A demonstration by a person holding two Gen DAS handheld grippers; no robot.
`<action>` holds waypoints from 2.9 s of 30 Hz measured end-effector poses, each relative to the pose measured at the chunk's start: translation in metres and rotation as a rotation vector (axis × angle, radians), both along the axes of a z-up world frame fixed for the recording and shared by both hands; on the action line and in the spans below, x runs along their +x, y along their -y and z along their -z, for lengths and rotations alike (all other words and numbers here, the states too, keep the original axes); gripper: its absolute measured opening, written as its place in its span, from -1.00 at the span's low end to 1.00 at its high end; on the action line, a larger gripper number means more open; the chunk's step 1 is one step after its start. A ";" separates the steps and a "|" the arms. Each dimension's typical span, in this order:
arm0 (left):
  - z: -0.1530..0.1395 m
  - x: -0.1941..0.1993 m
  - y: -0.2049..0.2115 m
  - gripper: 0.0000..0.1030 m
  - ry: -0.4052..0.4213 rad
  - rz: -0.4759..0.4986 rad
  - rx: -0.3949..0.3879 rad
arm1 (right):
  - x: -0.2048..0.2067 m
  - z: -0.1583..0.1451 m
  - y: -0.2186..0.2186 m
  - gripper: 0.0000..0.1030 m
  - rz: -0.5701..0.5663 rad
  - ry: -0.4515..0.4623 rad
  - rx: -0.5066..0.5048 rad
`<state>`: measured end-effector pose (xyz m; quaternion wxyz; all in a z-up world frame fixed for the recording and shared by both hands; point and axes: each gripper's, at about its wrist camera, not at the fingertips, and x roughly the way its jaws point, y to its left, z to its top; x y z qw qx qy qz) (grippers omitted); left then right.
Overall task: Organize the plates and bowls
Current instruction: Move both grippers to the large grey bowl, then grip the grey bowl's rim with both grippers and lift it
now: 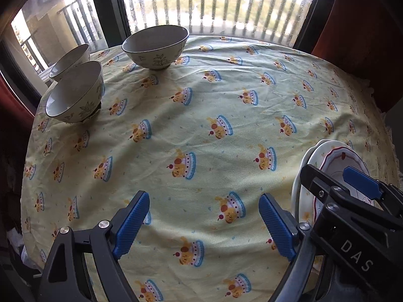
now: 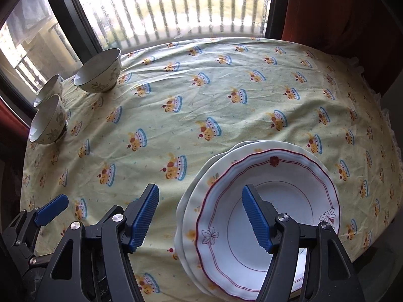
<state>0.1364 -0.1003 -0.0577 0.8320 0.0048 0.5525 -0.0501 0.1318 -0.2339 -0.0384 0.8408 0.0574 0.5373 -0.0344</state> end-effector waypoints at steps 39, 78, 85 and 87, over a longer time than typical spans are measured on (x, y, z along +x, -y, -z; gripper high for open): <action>-0.004 0.149 -0.233 0.47 0.150 -0.138 0.060 | 0.155 -0.008 -0.242 0.41 0.002 0.135 -0.009; 0.006 0.101 -0.183 -0.60 0.077 -0.067 0.032 | 0.109 0.000 -0.219 -0.67 -0.016 0.055 0.024; 0.003 0.067 -0.143 -0.60 0.062 -0.063 0.038 | 0.070 -0.007 -0.182 -0.67 -0.030 0.050 0.014; 0.003 0.058 -0.133 -0.60 0.056 -0.069 0.041 | 0.060 -0.006 -0.171 -0.67 -0.029 0.040 0.022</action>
